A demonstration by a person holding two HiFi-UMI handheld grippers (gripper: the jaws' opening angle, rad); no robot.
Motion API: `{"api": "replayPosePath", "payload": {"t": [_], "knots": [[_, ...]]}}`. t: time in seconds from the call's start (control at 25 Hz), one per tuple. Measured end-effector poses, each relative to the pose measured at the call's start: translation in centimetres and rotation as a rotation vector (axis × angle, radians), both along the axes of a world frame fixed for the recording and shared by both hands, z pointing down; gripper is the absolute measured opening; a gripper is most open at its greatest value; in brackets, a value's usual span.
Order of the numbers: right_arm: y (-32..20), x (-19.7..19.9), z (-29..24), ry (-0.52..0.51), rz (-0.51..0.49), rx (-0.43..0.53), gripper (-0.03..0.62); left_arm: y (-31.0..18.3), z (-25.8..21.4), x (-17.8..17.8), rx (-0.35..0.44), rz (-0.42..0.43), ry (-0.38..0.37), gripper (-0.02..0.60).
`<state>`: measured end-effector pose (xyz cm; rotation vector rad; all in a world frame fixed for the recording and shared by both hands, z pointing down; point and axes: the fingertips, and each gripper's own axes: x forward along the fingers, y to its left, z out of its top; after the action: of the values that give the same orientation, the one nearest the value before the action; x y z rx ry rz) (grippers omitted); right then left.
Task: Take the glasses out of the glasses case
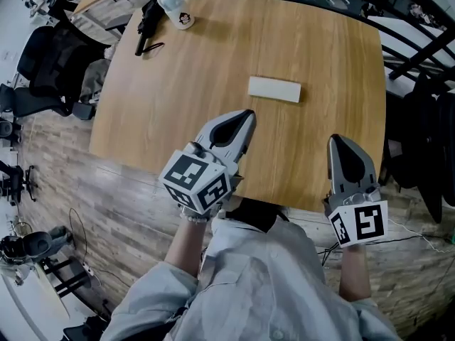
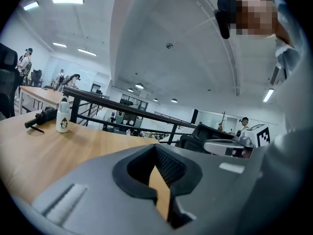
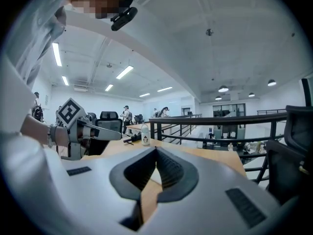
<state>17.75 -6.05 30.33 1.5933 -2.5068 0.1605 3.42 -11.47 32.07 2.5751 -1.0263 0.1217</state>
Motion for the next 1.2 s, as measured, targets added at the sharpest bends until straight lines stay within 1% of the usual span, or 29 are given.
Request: {"api": "replayPosePath", "payload": {"t": [0.12,0.2,0.4,0.64,0.72,0.88,1.08,1.2], "knots": [[-0.8,-0.5,0.7,0.009,-0.001,-0.020,0.000,-1.3,2.0,-0.4,-0.050,0.007,-0.011,0.005],[-1.3,-0.7,1.1,0.016,-0.001,-0.033,0.000,-2.0,3.0,-0.4,-0.069,0.012,-0.023,0.005],[-2.5,-1.2,2.5,0.035,-0.004,-0.062,0.000,-4.3,6.0,-0.9,-0.101,0.013,-0.070,0.005],[-3.8,-1.9,4.0,0.052,-0.013,-0.098,0.000,-6.8,10.3,-1.0,-0.167,0.027,-0.143,0.005],[-4.1,-1.8,4.4,0.056,-0.005,-0.105,0.000,-7.4,11.8,-0.7,-0.188,0.040,-0.162,0.005],[-5.0,-2.2,4.9,0.069,-0.012,-0.122,0.000,-8.4,14.3,-0.7,-0.212,0.068,-0.229,0.005],[-5.4,-2.2,5.7,0.075,0.000,-0.145,0.000,-9.0,17.2,-0.6,-0.269,0.089,-0.267,0.005],[-5.7,-2.1,6.5,0.081,0.007,-0.154,0.000,-9.3,18.5,-0.5,-0.288,0.106,-0.293,0.005]]}}
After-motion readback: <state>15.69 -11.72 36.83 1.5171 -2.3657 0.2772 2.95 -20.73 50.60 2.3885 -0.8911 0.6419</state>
